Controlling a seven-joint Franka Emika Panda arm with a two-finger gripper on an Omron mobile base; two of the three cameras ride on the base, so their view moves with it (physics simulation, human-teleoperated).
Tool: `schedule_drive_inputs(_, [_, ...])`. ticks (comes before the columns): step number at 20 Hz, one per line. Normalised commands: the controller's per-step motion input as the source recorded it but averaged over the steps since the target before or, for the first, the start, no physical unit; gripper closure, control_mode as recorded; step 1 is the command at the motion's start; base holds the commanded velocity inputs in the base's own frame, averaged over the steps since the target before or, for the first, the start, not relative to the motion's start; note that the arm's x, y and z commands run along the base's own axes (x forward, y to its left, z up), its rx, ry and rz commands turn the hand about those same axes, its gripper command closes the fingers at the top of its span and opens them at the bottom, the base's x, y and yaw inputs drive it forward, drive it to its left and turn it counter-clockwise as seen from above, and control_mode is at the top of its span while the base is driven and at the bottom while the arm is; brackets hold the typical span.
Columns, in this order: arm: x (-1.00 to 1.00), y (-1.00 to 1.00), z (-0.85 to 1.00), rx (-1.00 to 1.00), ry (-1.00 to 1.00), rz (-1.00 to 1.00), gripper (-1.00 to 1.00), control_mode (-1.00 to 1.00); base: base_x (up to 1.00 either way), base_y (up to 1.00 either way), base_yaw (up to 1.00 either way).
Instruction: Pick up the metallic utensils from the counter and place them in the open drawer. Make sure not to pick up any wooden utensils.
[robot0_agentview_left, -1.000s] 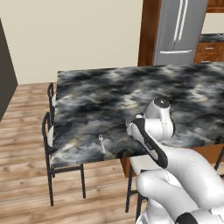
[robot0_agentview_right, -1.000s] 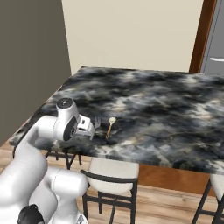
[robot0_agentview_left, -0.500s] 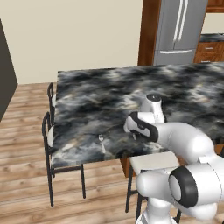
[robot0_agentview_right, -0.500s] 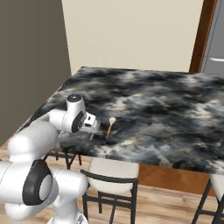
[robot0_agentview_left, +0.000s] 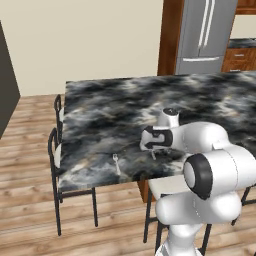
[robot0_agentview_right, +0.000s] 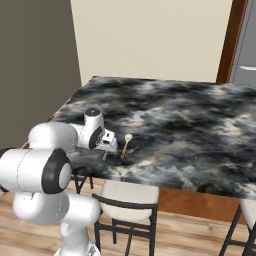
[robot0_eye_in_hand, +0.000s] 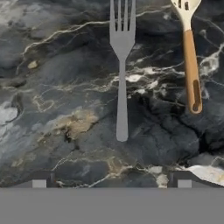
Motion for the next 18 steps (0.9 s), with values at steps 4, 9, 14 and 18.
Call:
schedule_drive_inputs(4, [0.41, 0.00, -0.52, 0.00, 0.00, 0.00, -1.00, -1.00, 0.00, 0.00, 0.00])
schedule_drive_inputs(9, [0.44, 0.00, -0.49, 0.00, 0.00, 0.00, -1.00, -1.00, 0.00, 0.00, 0.00])
schedule_drive_inputs(14, [0.41, -0.06, -0.43, 0.00, 0.00, 0.00, -1.00, -1.00, 0.00, 0.00, 0.00])
schedule_drive_inputs(18, [0.36, -0.01, -0.49, 0.00, 0.00, 0.00, -1.00, -1.00, 0.00, 0.00, 0.00])
